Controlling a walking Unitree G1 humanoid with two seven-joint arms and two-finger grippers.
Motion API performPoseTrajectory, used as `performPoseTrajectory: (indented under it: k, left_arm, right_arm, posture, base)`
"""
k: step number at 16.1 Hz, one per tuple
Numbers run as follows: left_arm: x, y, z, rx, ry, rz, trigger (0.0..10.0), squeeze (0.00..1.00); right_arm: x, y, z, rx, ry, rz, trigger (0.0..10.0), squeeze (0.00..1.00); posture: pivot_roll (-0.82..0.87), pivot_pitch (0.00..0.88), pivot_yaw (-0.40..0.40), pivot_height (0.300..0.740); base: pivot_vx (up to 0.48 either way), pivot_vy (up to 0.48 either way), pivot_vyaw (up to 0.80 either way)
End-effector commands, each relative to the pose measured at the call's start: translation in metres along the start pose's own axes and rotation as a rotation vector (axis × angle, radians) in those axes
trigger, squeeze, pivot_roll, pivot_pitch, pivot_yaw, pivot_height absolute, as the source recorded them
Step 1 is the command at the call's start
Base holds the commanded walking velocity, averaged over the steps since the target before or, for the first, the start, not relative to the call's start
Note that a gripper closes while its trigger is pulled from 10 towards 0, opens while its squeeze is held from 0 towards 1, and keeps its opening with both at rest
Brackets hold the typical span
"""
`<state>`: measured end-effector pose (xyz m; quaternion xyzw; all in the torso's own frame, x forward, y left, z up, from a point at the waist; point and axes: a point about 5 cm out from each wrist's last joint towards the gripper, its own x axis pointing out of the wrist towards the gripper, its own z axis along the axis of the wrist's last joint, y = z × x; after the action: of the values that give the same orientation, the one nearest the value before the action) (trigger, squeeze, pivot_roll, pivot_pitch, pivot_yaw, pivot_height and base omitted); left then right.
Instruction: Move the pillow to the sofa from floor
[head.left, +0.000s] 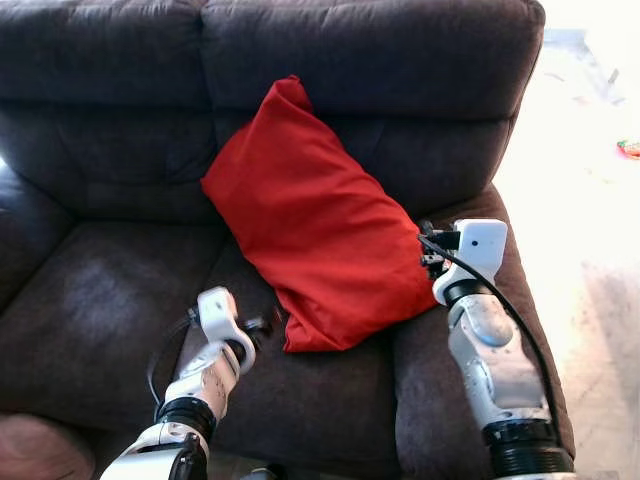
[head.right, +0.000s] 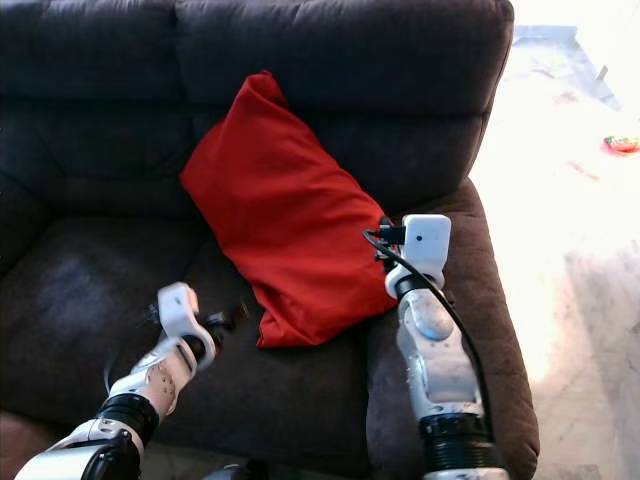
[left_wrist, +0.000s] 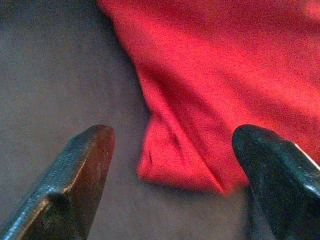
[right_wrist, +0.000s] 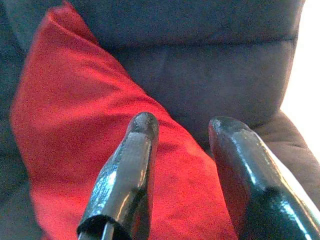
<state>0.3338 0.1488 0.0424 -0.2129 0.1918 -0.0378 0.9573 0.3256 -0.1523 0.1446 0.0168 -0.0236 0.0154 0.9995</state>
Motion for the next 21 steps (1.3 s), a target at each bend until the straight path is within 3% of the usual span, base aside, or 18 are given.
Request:
performPoseTrajectory:
  k: [1, 2, 4, 9, 13, 14, 16, 18, 19, 21]
  left_arm:
    - [-0.001, 0.002, -0.003, 0.092, 0.000, 0.014, 10.0, 0.00]
    - [-0.001, -0.001, -0.007, 0.171, 0.004, -0.003, 10.0, 0.00]
    - [-0.002, -0.004, -0.015, 0.207, 0.014, -0.022, 10.0, 0.00]
    - [-0.007, 0.009, -0.017, 0.196, -0.026, 0.036, 10.0, 0.00]
    - [-0.009, 0.005, 0.014, 0.304, -0.232, 0.039, 10.0, 0.00]
    - [-0.011, -0.001, 0.028, 0.374, -0.326, 0.017, 10.0, 0.00]
    - [-0.014, -0.007, 0.041, 0.436, -0.411, 0.011, 10.0, 0.00]
    - [-0.020, -0.018, 0.073, 0.484, -0.566, 0.005, 10.0, 0.00]
    - [-0.021, -0.021, 0.080, 0.491, -0.595, -0.002, 10.0, 0.00]
    - [-0.028, -0.048, 0.108, 0.517, -0.729, -0.067, 10.0, 0.00]
  right_arm:
    - [-0.004, 0.003, 0.001, 0.029, -0.039, 0.016, 10.0, 0.00]
    - [-0.007, 0.005, 0.002, -0.003, -0.071, 0.019, 10.0, 0.00]
    - [-0.010, 0.005, -0.001, -0.009, -0.082, 0.020, 10.0, 0.00]
    - [-0.020, 0.005, -0.011, 0.005, -0.061, 0.020, 10.0, 0.00]
    - [-0.017, 0.003, -0.016, -0.004, -0.057, 0.010, 10.0, 0.00]
    - [-0.016, 0.000, -0.016, 0.007, -0.080, 0.005, 10.0, 0.00]
    - [-0.018, -0.004, -0.021, -0.007, -0.070, -0.015, 10.0, 0.00]
    - [-0.016, -0.010, -0.015, -0.014, -0.115, -0.049, 10.0, 0.00]
    - [-0.016, -0.011, -0.014, -0.015, -0.121, -0.057, 10.0, 0.00]
    - [-0.015, -0.012, -0.013, -0.011, -0.140, -0.068, 10.0, 0.00]
  posture:
    - [0.00, 0.233, 0.050, 0.739]
    - [0.00, 0.242, 0.050, 0.739]
    - [0.00, 0.256, 0.050, 0.739]
    - [0.00, 0.286, 0.047, 0.739]
    - [0.01, 0.253, 0.049, 0.739]
    - [0.01, 0.234, 0.050, 0.739]
    - [0.02, 0.207, 0.052, 0.739]
    - [0.01, 0.165, 0.061, 0.739]
    - [0.01, 0.162, 0.063, 0.739]
    - [0.02, 0.125, 0.075, 0.739]
  base:
    - [0.000, 0.000, 0.00]
    - [0.000, 0.000, 0.00]
    - [0.000, 0.000, 0.00]
    - [0.000, 0.000, 0.00]
    - [0.000, 0.000, 0.00]
    - [0.000, 0.000, 0.00]
    - [0.000, 0.000, 0.00]
    - [0.000, 0.000, 0.00]
    - [0.000, 0.000, 0.00]
    - [0.000, 0.000, 0.00]
